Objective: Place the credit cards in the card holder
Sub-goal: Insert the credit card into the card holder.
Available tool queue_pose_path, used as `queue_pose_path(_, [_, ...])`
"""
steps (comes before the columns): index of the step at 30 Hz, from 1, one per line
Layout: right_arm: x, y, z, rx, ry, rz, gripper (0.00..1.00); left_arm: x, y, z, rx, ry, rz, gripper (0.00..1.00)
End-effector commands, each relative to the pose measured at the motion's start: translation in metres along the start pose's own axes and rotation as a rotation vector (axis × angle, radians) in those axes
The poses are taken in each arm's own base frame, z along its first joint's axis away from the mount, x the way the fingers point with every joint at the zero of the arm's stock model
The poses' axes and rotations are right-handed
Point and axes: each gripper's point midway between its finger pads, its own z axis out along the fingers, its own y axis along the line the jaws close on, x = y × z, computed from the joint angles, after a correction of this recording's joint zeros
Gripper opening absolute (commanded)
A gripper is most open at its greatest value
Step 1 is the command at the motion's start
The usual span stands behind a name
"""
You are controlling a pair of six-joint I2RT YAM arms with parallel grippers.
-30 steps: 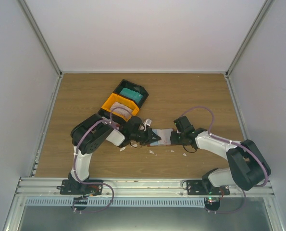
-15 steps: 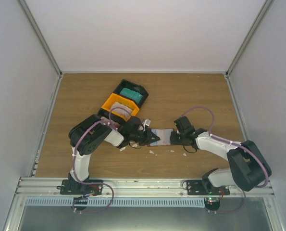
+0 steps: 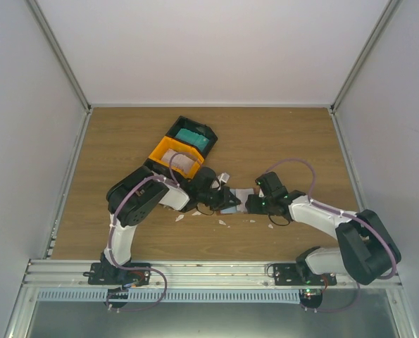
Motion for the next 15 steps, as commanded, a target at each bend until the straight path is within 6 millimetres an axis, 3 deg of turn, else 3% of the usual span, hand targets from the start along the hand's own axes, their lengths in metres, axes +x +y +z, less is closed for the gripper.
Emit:
queue_pose_path(1, [0.0187, 0.0048, 0.0024, -0.039, 0.068, 0.004, 0.55, 0.0151, 0.0138, 0.015, -0.066, 0.058, 0.022, 0.05])
queue_pose_path(11, [0.0162, 0.0005, -0.0001, -0.014, 0.05, 0.015, 0.55, 0.0183, 0.0116, 0.022, -0.084, 0.087, 0.055, 0.13])
queue_pose_path(15, [0.014, -0.0046, -0.0036, 0.014, 0.032, 0.023, 0.55, 0.0198, 0.0103, 0.0158, -0.106, 0.077, 0.063, 0.22])
